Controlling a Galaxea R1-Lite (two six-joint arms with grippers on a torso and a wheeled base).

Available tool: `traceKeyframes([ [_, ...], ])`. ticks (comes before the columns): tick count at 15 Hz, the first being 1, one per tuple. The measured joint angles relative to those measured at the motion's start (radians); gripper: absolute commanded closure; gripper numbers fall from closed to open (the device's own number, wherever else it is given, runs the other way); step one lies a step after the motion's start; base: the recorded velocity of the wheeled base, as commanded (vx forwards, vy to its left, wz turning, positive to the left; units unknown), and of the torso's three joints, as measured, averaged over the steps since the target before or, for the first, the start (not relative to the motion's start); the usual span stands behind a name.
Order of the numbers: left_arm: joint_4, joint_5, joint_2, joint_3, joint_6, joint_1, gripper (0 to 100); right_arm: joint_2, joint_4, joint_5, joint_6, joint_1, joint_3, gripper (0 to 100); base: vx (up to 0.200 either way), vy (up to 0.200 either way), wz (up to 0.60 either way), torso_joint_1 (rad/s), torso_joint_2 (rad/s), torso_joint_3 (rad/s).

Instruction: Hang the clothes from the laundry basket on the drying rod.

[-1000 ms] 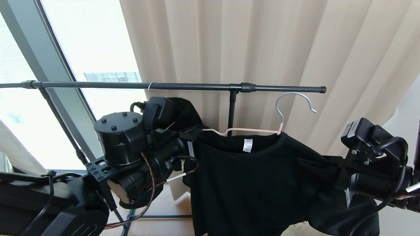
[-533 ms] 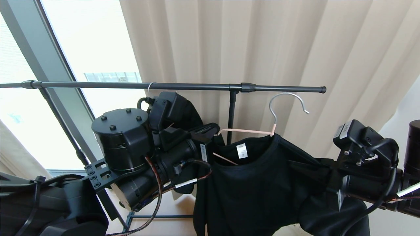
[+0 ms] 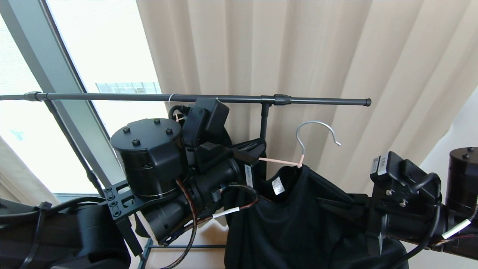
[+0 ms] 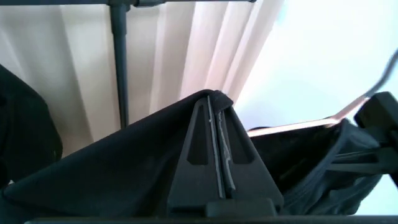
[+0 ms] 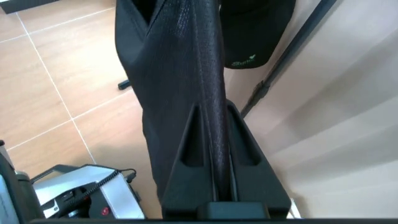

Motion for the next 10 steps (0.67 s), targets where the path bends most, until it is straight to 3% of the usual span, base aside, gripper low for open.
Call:
traceKeyframes([
  [5, 0.004, 0.0, -0.017, -0.025, 0.0, -0.08, 100, 0.063, -0.15, 0.002, 0.078, 0.001, 0.016, 100, 0.0, 0.0, 0.0, 0.0, 0.0, 0.0],
  [10, 0.003, -0.003, -0.026, -0.059, 0.001, -0.11, 100, 0.123, -0.342, 0.004, 0.095, 0.006, 0.073, 100, 0.0, 0.0, 0.0, 0.0, 0.0, 0.0],
])
